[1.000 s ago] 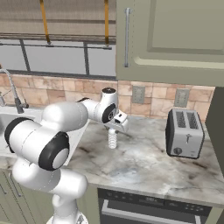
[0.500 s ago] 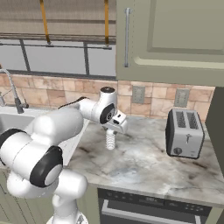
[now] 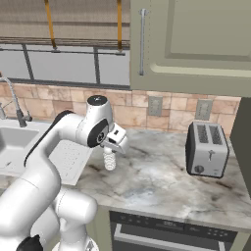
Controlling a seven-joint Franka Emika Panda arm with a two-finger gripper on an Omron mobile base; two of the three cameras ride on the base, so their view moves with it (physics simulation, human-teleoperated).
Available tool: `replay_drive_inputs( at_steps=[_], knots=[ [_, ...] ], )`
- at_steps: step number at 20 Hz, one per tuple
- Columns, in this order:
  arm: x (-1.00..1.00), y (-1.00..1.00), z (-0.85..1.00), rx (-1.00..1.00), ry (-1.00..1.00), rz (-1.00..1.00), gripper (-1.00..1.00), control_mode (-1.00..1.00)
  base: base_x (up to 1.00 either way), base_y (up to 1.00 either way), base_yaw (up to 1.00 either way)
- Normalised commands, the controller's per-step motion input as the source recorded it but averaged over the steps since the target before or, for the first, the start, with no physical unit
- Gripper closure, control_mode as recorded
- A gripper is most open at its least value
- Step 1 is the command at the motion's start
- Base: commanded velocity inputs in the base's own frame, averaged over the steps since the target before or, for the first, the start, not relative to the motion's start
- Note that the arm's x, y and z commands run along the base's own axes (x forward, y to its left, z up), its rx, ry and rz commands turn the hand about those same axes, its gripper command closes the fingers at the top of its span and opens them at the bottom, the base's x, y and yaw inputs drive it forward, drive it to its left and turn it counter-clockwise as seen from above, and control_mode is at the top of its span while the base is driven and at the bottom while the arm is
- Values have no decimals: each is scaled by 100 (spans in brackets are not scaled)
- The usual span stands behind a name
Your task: Place the drinks on the dining counter in a tight cluster.
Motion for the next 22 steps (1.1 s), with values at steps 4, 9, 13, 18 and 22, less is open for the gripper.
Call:
replay_drive_inputs(
  at_steps=[4, 9, 13, 18, 22],
  knots=[
    [-87, 12, 95, 0, 0, 0, 100, -100, 0, 0, 0],
    [-81, 15, 77, 0, 0, 4, 100, -100, 0, 0, 0],
    [-61, 29, 51, 0, 0, 7, 100, -100, 0, 0, 0],
    [-22, 12, 1, 0, 0, 8, 100, -100, 0, 0, 0],
    [-9, 0, 0, 0, 0, 2, 100, -100, 0, 0, 0]
  ],
)
